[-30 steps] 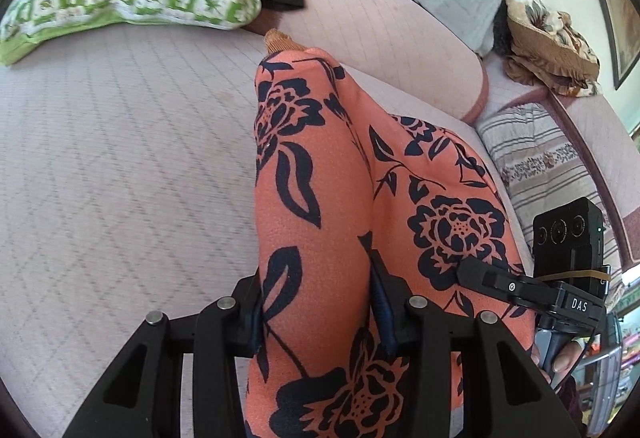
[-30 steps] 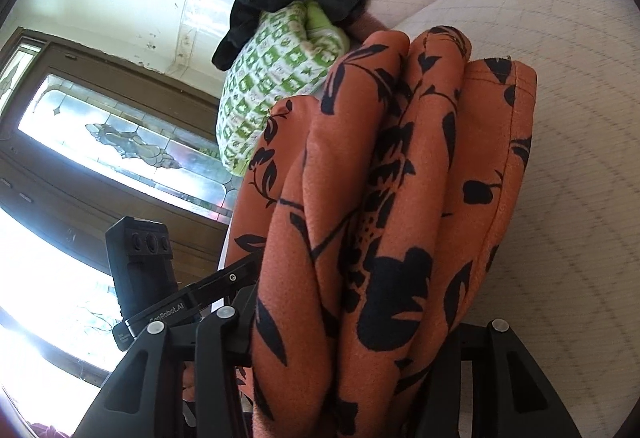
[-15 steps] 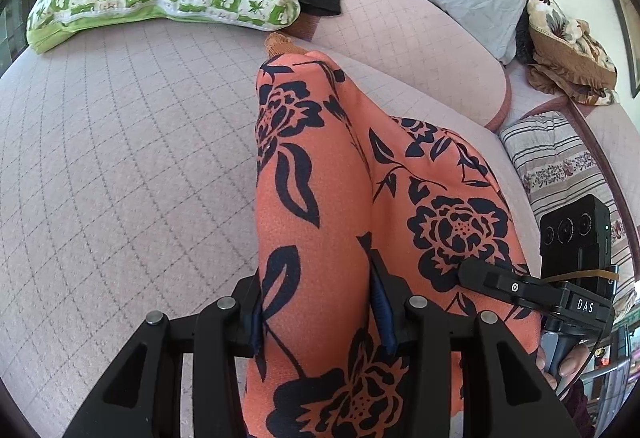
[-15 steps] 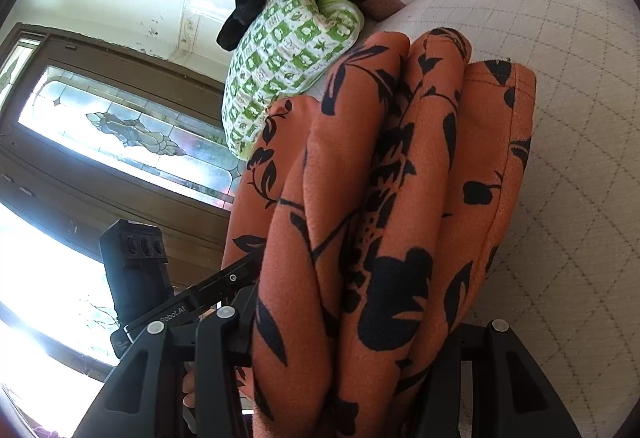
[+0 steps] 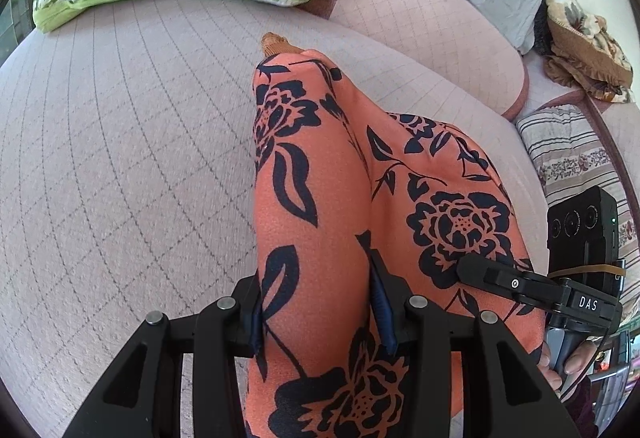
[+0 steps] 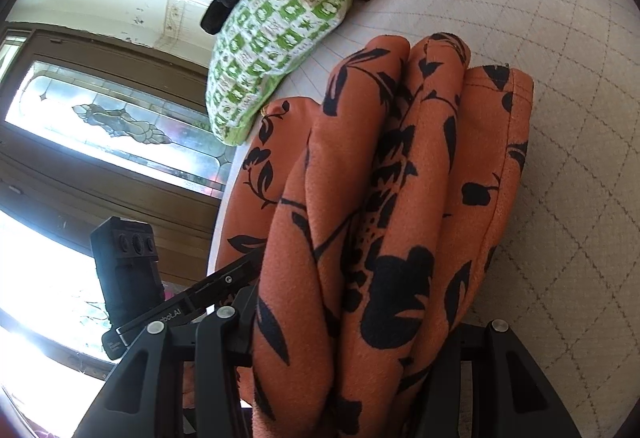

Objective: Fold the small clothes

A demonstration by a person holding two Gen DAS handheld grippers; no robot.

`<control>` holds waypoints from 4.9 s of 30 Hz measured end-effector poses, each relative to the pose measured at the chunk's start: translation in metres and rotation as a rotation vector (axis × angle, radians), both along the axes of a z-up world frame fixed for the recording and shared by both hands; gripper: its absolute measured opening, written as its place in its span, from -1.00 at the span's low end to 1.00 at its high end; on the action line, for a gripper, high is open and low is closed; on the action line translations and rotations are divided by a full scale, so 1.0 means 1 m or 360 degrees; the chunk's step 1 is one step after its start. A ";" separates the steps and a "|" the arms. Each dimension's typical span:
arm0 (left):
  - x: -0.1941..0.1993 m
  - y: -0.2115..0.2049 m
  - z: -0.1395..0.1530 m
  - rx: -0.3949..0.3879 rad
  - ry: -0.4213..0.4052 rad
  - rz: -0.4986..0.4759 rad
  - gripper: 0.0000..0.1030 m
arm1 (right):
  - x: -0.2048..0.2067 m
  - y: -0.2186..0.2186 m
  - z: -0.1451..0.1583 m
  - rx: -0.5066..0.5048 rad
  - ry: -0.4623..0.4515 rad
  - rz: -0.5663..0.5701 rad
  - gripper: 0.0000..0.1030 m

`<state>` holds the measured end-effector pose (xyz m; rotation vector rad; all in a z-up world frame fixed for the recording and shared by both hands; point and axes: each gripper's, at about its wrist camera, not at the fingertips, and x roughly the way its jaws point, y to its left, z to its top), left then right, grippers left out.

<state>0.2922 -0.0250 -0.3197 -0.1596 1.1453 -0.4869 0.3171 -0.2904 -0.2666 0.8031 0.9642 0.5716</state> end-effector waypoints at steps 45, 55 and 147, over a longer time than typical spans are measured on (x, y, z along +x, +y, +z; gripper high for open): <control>0.016 -0.009 0.054 0.0116 -0.0230 0.0177 0.55 | 0.001 0.014 0.038 -0.0736 -0.0205 -0.0114 0.20; 0.016 -0.021 0.040 0.0281 -0.0234 0.0176 0.55 | -0.006 0.002 0.070 -0.0618 -0.0500 -0.0296 -0.25; -0.263 0.040 0.249 0.0528 -0.1099 0.0518 0.99 | -0.284 0.073 0.184 -0.1016 -0.0901 -0.0730 0.42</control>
